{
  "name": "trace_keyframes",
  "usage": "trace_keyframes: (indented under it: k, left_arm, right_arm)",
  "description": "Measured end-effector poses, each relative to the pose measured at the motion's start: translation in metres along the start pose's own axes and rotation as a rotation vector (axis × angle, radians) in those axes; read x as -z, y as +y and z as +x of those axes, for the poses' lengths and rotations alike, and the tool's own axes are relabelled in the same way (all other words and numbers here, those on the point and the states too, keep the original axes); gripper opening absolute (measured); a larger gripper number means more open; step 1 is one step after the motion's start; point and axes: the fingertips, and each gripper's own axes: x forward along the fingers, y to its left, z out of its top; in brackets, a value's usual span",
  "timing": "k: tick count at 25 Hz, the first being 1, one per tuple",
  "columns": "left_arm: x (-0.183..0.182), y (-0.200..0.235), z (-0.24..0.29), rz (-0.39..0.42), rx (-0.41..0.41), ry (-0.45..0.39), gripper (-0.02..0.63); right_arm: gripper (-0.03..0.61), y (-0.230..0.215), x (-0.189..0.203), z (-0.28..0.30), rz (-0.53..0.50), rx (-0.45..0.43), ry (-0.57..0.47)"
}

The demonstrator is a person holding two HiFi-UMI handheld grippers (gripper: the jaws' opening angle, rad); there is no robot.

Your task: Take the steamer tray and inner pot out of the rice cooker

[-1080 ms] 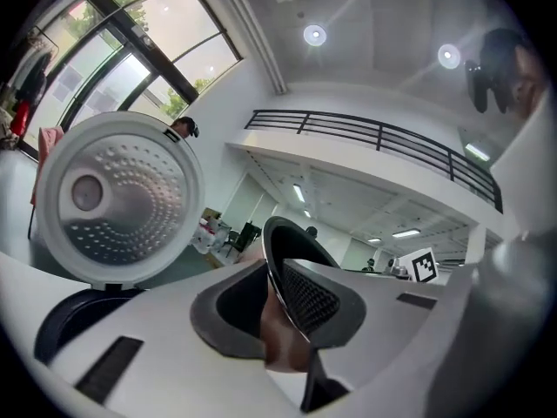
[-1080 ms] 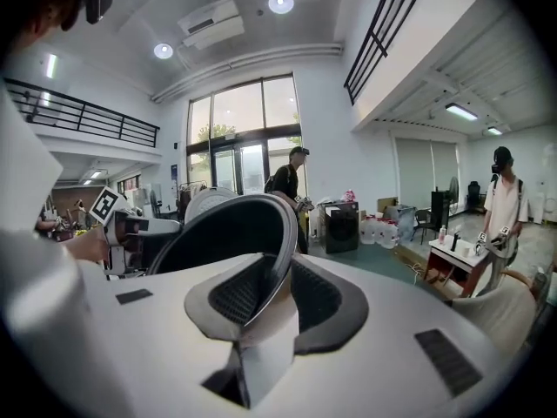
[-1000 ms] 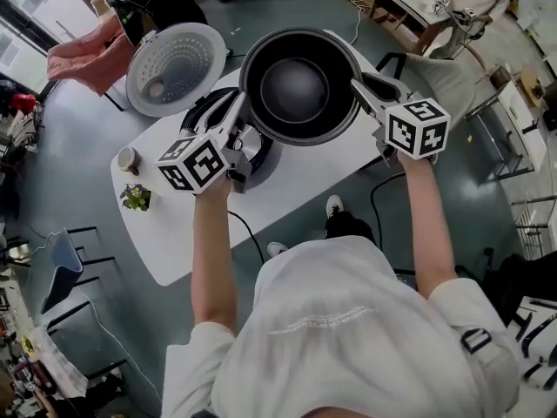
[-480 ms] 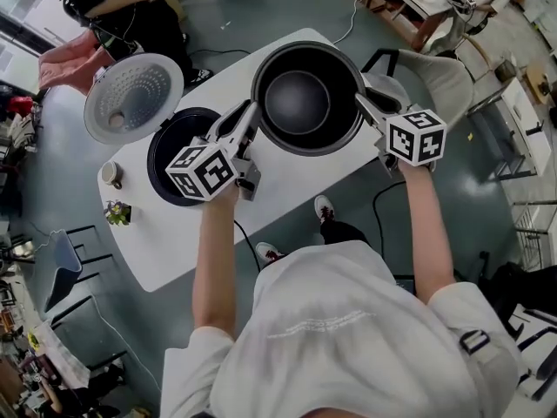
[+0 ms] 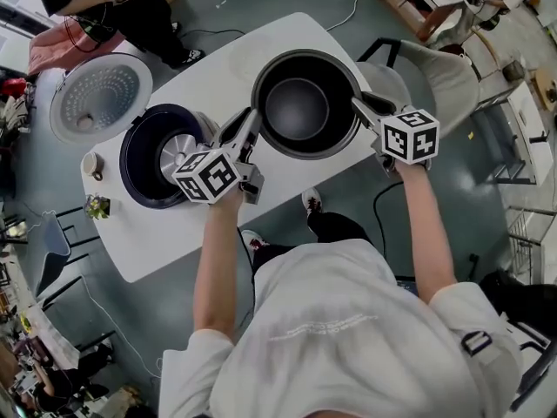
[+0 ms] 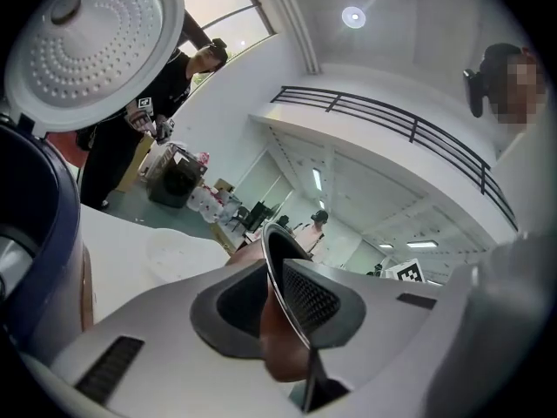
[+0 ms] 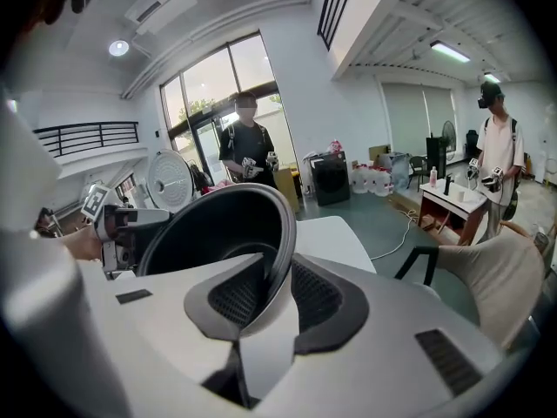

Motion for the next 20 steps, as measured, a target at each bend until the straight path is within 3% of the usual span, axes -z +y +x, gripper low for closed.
trace_keyframes:
  k: [14,20]
  left_arm:
    - [0.071,0.05,0.023,-0.138,-0.118,0.049,0.063]
    - [0.083,0.068,0.029,-0.146,-0.16,0.072,0.064]
  right_arm:
    - [0.114,-0.036,0.054,0.053,-0.024,-0.041,0.184]
    - [0.109,-0.044,0.056,0.072,-0.031,-0.054,0.215]
